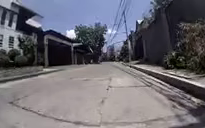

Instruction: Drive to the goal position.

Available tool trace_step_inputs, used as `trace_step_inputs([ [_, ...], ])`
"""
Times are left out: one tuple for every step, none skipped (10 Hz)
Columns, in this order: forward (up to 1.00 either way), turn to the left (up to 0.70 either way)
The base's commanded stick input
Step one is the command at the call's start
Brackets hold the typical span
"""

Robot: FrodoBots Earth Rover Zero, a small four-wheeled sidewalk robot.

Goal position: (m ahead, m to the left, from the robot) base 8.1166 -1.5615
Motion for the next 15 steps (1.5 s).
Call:
trace_step_inputs([
  [1.0, 0.05],
  [1.0, 0.05],
  [1.0, 0.05],
  [1.0, 0.05],
  [1.0, 0.05],
  [1.0, 0.05],
  [1.0, -0.05],
  [1.0, -0.3],
  [1.0, -0.35],
  [1.0, -0.35],
  [1.0, -0.21],
  [1.0, 0.05],
  [1.0, 0.05],
  [1.0, 0.05],
  [1.0, 0.05],
])
